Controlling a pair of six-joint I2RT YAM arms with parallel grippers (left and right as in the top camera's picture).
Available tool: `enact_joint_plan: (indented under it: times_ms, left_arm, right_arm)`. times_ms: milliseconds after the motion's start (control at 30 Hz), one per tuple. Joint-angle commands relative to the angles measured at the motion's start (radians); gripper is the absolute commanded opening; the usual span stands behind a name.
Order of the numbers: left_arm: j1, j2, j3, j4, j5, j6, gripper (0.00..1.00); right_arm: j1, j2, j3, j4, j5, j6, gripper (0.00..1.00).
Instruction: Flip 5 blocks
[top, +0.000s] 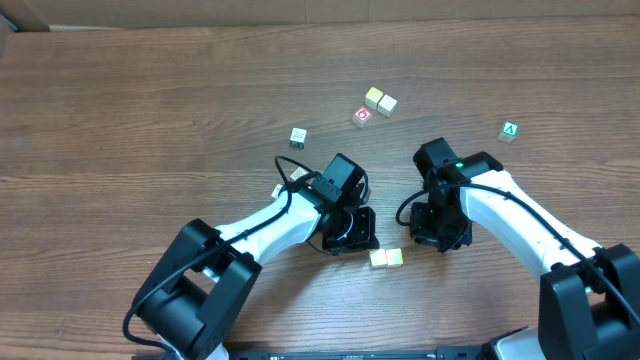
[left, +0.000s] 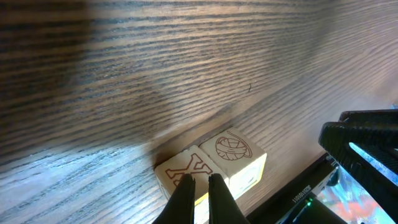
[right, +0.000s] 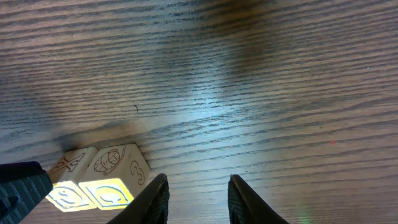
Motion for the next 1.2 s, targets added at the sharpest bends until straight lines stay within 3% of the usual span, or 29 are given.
enact_joint_plan:
  times_ms: [0, 733, 1000, 1167]
  left_arm:
    - [-0.003, 0.016, -0.007, 0.004, 0.029, 0.024, 0.04]
    - [0.007, 0.016, -0.007, 0.026, 0.033, 0.04, 0.04]
    - [0.172, 0.016, -0.007, -0.147, 0.009, 0.121, 0.04]
    - [0.163, 0.016, -0.007, -0.285, 0.009, 0.216, 0.04]
  right_arm:
    - [-0.003, -0.002, -0.007, 0.003, -0.002, 0.004, 0.33]
    - [-0.003, -0.002, -0.007, 0.003, -0.002, 0.004, 0.33]
    - [-0.003, -0.002, -0.007, 0.003, -0.002, 0.004, 0.33]
    - [-0.003, -0.002, -0.007, 0.007, -0.002, 0.004, 0.33]
